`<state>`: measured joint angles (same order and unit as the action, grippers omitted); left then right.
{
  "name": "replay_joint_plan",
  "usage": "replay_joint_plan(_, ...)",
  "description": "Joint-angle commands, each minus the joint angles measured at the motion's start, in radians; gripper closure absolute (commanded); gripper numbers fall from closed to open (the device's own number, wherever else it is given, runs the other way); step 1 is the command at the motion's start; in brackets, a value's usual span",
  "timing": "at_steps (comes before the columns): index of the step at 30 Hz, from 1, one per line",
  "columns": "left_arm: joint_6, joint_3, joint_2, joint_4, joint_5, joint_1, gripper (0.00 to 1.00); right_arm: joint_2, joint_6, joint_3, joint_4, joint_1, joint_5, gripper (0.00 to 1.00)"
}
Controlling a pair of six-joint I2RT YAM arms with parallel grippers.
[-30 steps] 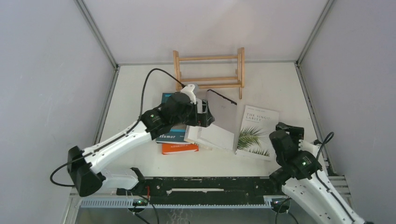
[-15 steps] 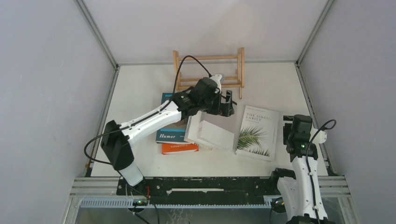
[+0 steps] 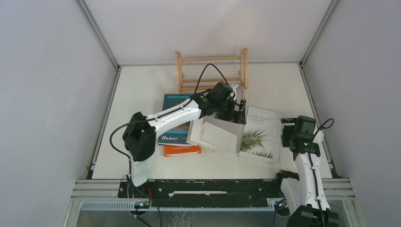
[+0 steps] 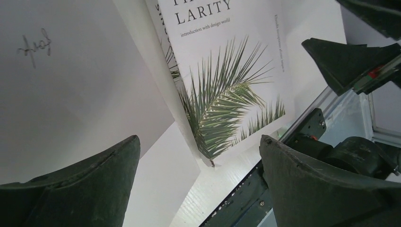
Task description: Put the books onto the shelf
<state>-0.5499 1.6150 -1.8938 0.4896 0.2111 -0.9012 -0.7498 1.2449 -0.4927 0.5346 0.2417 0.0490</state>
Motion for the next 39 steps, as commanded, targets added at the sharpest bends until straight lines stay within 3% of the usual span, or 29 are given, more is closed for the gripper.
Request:
replay_joint_plan(1,0.003,0.08,-0.051,-0.031,0.066,-0.005,0.0,-0.002,-0.038,-0.006,-0.033,0.013,-0.003,0.14)
replay_joint_plan(22,-0.037,0.31,-0.33,-0.045,0.166,-0.014,0.0,-0.104,-0.078,0.006,-0.123,0.061,-0.019,0.14)
replay_joint_plan(39,-0.03,0.359,-0.41,-0.048,0.211,-0.005,0.0,-0.177,-0.239,-0.045,-0.182,0.107,-0.162,0.12)
